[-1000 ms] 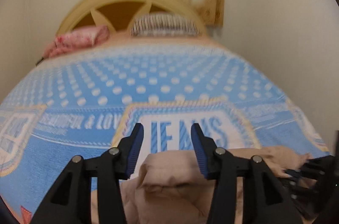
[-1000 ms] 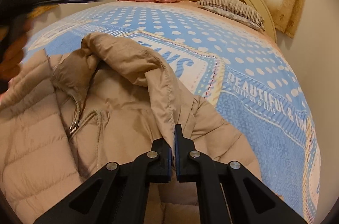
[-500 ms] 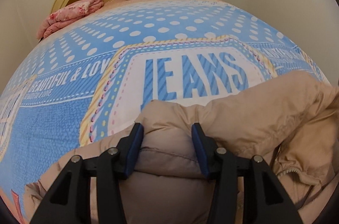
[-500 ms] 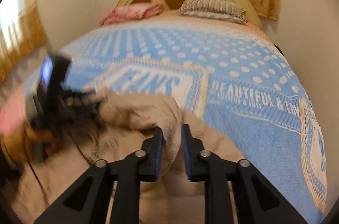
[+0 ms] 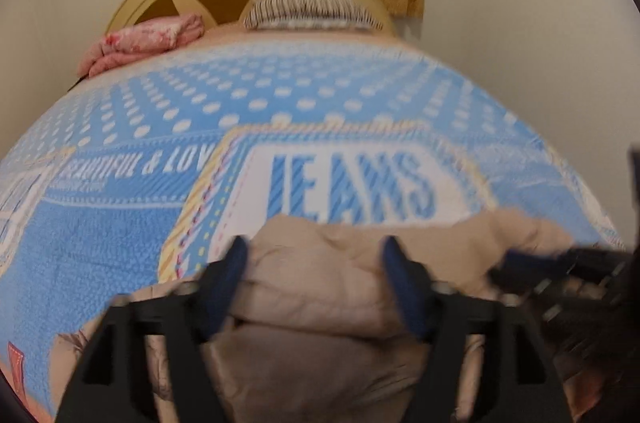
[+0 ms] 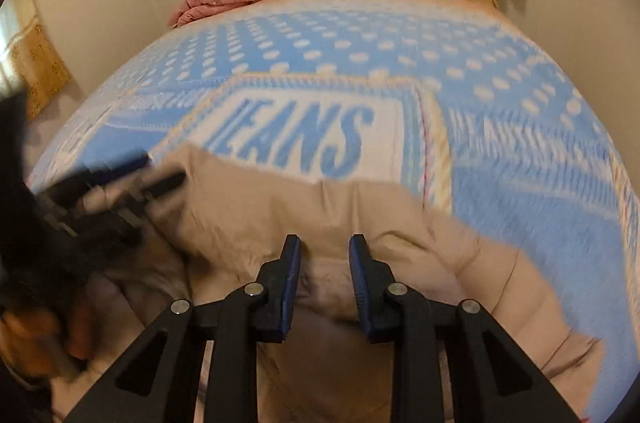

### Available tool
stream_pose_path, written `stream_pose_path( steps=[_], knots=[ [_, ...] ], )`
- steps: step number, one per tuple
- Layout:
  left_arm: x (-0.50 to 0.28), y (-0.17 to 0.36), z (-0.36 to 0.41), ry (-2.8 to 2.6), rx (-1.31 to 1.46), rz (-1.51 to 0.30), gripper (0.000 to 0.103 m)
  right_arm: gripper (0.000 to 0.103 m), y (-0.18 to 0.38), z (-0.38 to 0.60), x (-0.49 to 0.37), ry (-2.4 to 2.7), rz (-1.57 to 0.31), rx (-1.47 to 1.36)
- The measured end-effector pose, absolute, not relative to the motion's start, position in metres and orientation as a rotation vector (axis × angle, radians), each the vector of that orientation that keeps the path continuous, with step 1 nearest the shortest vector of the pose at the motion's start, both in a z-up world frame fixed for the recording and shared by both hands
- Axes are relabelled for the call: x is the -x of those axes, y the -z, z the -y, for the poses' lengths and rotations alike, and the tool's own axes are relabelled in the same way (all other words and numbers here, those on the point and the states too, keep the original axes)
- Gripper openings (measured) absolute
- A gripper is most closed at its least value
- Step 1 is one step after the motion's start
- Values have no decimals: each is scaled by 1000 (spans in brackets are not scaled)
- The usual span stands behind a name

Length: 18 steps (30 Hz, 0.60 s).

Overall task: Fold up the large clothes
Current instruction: 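Lift the jacket edge and fold it over the body with both grippers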

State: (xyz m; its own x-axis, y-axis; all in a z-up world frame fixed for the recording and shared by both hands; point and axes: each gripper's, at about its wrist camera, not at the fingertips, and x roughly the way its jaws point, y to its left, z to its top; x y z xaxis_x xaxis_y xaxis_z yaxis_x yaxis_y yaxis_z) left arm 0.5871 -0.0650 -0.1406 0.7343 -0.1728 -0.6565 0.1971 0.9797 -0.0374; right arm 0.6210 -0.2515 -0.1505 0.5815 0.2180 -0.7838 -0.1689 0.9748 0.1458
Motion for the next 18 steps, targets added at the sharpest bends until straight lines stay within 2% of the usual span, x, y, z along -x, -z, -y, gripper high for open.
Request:
stream_pose_path(
  steps=[5, 9, 18],
  knots=[
    [-609, 175, 83, 150, -115, -866, 88, 26, 158, 254, -617, -225, -904, -71],
    [-616, 186, 75, 120, -82, -892, 103, 26, 167, 255, -620, -232, -910, -92],
    [-620, 199, 78, 106, -96, -946, 103, 26, 178, 251, -622, -216, -907, -87]
  ],
)
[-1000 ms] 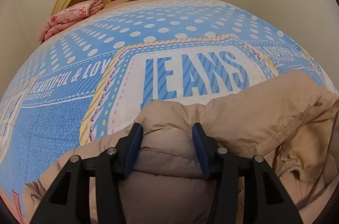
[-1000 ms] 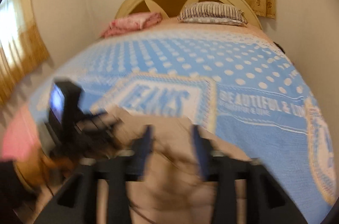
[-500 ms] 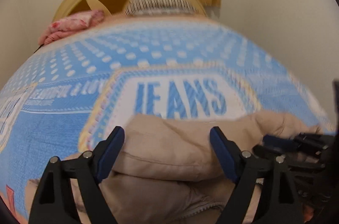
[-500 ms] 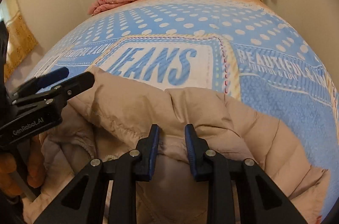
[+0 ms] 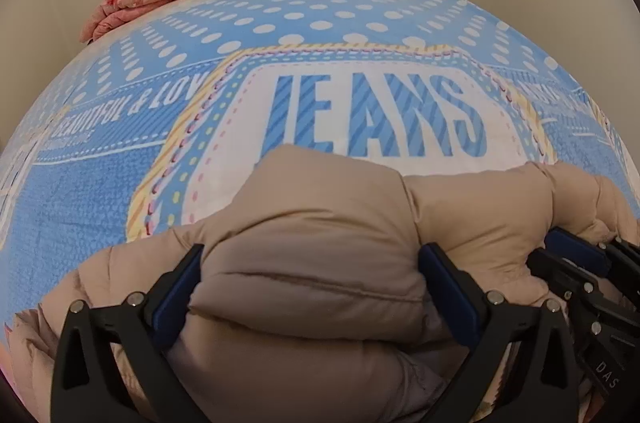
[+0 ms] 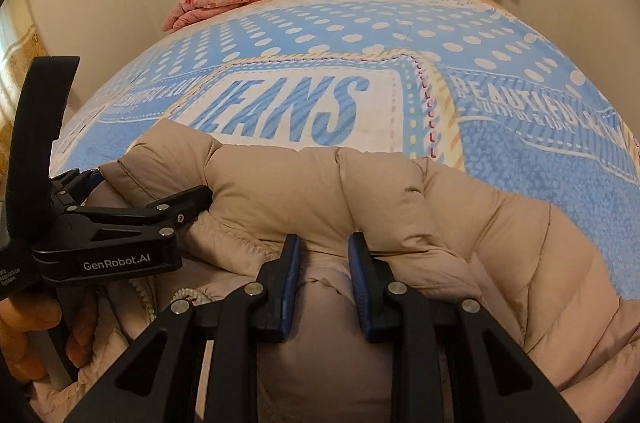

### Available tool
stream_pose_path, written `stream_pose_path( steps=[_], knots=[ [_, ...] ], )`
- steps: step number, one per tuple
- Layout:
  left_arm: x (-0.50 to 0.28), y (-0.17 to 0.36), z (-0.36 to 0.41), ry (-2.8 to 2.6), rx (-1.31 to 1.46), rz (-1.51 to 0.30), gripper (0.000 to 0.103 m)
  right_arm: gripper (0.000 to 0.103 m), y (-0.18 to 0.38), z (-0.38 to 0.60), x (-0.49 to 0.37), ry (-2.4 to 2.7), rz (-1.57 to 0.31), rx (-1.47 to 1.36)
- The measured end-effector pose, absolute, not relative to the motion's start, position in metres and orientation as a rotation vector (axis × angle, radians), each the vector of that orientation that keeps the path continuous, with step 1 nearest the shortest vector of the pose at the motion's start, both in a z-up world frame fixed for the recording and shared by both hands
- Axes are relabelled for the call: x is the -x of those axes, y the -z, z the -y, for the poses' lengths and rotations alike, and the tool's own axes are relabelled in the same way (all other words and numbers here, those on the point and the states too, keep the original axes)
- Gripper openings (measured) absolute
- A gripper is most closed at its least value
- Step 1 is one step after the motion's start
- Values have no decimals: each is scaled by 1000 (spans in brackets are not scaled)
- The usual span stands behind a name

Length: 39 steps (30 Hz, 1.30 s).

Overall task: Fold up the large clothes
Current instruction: 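Lift the jacket edge and fold it over the body with both grippers, then hold the folded jacket edge down with both grippers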

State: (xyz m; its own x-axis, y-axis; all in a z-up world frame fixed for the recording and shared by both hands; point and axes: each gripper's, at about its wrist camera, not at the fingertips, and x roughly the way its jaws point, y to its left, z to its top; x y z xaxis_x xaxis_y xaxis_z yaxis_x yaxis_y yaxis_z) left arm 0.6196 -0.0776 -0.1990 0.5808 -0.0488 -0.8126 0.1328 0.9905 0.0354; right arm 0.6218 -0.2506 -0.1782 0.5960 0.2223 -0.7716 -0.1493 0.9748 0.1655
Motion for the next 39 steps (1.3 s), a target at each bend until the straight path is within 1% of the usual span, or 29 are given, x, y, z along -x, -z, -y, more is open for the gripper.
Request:
stream_pose_path(
  steps=[39],
  knots=[
    [-625, 203, 76, 111, -76, -973, 103, 26, 183, 252, -622, -211, -917, -103]
  ],
)
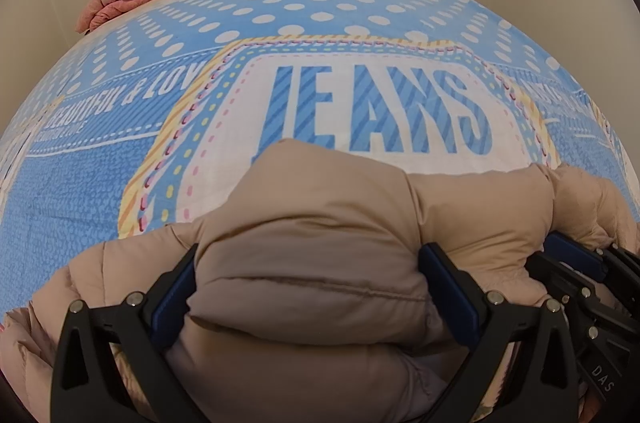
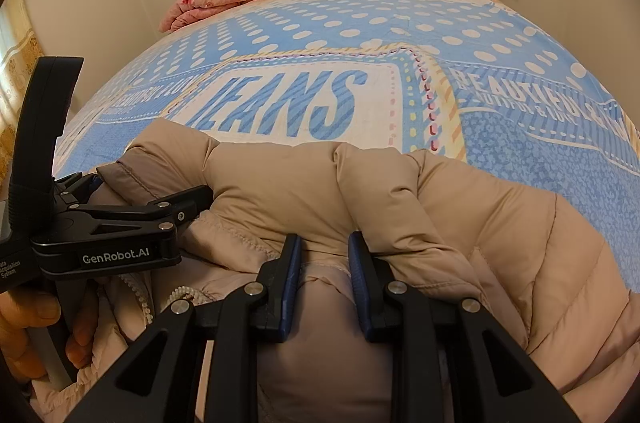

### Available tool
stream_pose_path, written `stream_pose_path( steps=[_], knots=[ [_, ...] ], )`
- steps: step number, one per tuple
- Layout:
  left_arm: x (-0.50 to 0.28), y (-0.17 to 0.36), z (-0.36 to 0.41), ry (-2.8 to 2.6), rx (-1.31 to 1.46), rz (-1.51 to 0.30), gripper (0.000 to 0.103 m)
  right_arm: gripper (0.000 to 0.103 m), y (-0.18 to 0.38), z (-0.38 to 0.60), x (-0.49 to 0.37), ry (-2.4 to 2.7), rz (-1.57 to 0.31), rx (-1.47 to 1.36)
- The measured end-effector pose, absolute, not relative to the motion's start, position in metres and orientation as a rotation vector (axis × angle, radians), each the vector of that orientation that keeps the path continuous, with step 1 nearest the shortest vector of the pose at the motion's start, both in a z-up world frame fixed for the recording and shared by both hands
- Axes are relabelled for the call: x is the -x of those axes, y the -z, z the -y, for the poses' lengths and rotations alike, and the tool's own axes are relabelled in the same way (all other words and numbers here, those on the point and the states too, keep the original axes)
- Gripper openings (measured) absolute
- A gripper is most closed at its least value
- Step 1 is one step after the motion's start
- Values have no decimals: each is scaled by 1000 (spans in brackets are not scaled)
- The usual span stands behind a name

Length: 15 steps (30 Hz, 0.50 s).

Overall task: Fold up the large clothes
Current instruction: 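Hold the folded jacket edge down with both grippers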

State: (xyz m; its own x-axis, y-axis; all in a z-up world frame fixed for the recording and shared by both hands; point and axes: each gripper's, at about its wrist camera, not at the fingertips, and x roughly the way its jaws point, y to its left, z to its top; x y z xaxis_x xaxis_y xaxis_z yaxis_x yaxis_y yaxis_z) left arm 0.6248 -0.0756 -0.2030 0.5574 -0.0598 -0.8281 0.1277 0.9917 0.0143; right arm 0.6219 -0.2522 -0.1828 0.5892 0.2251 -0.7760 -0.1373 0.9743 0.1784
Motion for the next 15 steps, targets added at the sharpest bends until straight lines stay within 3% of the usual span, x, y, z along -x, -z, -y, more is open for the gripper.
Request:
stream_pose_path(
  steps=[15],
  knots=[
    [-628, 203, 78, 108, -84, -976, 103, 26, 183, 252, -623, -208, -922, -103]
  ],
)
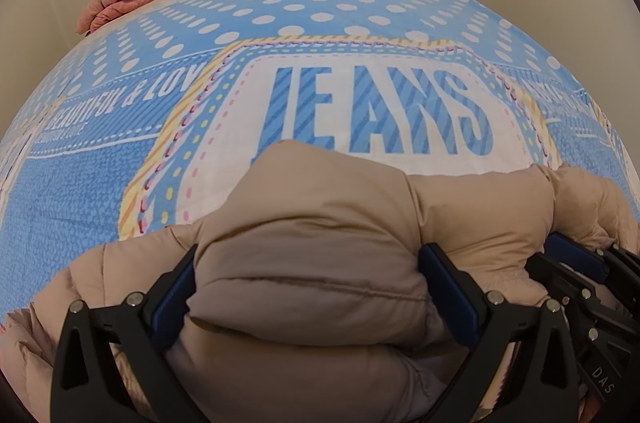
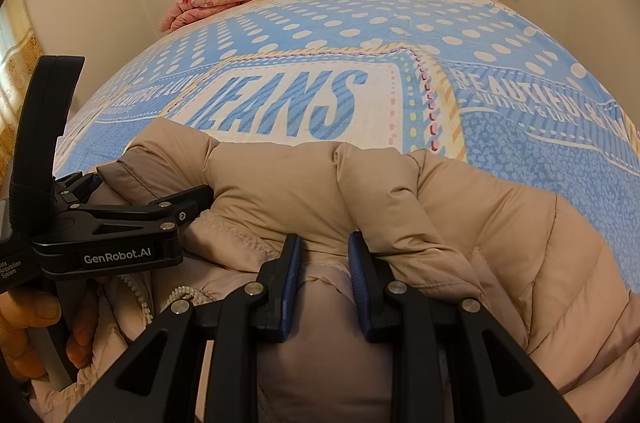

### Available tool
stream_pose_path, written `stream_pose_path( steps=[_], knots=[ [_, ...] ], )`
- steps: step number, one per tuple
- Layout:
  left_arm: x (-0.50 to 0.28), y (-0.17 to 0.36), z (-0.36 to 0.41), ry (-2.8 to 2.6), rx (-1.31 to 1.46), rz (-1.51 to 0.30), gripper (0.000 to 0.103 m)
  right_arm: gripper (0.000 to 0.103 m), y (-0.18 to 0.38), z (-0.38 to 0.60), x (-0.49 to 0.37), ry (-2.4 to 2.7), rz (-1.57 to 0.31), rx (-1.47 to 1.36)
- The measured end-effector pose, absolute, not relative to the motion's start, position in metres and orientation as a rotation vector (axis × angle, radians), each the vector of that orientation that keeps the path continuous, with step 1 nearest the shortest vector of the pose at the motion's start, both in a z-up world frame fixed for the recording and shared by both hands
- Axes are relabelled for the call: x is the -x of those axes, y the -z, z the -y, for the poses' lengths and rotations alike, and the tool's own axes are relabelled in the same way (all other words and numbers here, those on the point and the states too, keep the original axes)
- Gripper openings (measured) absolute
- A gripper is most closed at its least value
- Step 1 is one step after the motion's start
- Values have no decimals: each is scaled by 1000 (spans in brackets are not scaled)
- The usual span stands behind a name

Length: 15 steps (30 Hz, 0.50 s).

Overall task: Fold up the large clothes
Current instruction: 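Hold the folded jacket edge down with both grippers, then open both grippers and withdraw them from the folded jacket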

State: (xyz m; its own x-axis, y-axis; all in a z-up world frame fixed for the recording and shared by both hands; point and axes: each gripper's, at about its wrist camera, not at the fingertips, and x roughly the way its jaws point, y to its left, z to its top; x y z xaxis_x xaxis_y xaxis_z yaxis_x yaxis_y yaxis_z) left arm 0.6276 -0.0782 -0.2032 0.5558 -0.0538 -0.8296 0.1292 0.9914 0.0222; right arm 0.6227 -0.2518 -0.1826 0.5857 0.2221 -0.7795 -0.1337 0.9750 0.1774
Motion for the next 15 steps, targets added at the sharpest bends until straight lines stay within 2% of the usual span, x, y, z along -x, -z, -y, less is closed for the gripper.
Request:
stream_pose_path(
  steps=[2, 4, 6, 7, 8, 11, 15],
  knots=[
    [-630, 197, 76, 121, -73, -995, 103, 26, 179, 252, -625, -215, -934, -99],
    [-621, 172, 70, 128, -73, -960, 98, 29, 171, 253, -626, -222, -962, -70],
    [-596, 136, 58, 162, -51, -866, 98, 49, 142, 259, -609, -185, -915, -27],
    [-581, 119, 51, 176, -48, -828, 98, 64, 131, 261, -600, -174, -884, -13],
    [-567, 107, 46, 188, -46, -801, 98, 67, 110, 269, -582, -143, -835, 14],
    [-496, 70, 19, 208, -66, -716, 103, 67, 79, 292, -531, -137, -815, -55],
    [-407, 56, -14, 235, -90, -684, 103, 68, 67, 308, -446, -134, -871, -156]
  ],
)
